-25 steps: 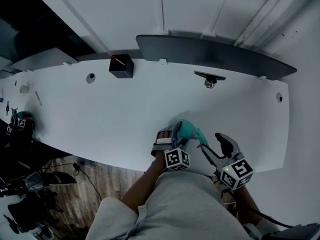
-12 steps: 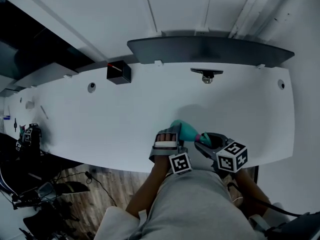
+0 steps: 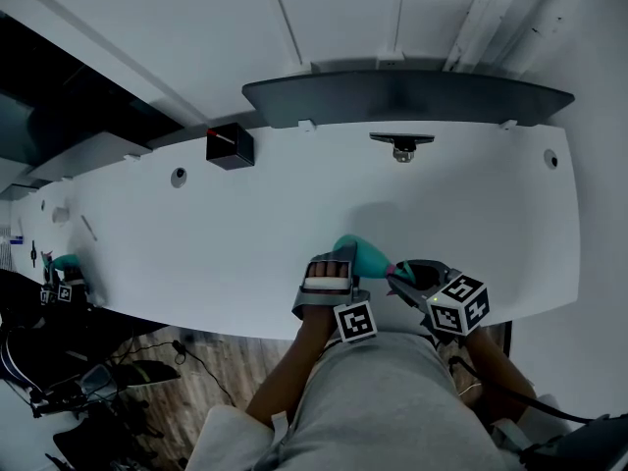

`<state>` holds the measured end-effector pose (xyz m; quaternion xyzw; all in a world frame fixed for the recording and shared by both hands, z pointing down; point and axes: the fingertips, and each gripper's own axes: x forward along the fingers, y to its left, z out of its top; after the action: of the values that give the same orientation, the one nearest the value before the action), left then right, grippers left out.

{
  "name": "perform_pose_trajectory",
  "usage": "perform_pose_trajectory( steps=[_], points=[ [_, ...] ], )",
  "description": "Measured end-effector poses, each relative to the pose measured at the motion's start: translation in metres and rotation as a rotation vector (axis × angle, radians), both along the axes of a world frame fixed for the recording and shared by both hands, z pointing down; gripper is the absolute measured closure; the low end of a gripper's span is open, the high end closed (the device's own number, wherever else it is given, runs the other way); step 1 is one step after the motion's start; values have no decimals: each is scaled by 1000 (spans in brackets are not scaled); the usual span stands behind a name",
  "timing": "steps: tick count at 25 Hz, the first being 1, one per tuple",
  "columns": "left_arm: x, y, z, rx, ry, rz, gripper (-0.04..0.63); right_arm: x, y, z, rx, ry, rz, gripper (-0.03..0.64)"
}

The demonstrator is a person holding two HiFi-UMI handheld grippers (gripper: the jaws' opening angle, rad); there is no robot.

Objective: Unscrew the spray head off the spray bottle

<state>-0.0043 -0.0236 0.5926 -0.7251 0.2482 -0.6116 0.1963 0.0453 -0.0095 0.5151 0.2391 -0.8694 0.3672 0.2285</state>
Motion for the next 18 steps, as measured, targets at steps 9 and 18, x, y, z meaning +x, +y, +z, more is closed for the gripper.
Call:
perform_pose_trajectory(
  steps=[9,18],
  points=[
    [-7,-2,2,36,-39,19,222,-12,17,-3,547,367,-453,494],
    [-13,-5,7,27,82,-116,222,-13,9,-32,756,369,-413,391]
  ],
)
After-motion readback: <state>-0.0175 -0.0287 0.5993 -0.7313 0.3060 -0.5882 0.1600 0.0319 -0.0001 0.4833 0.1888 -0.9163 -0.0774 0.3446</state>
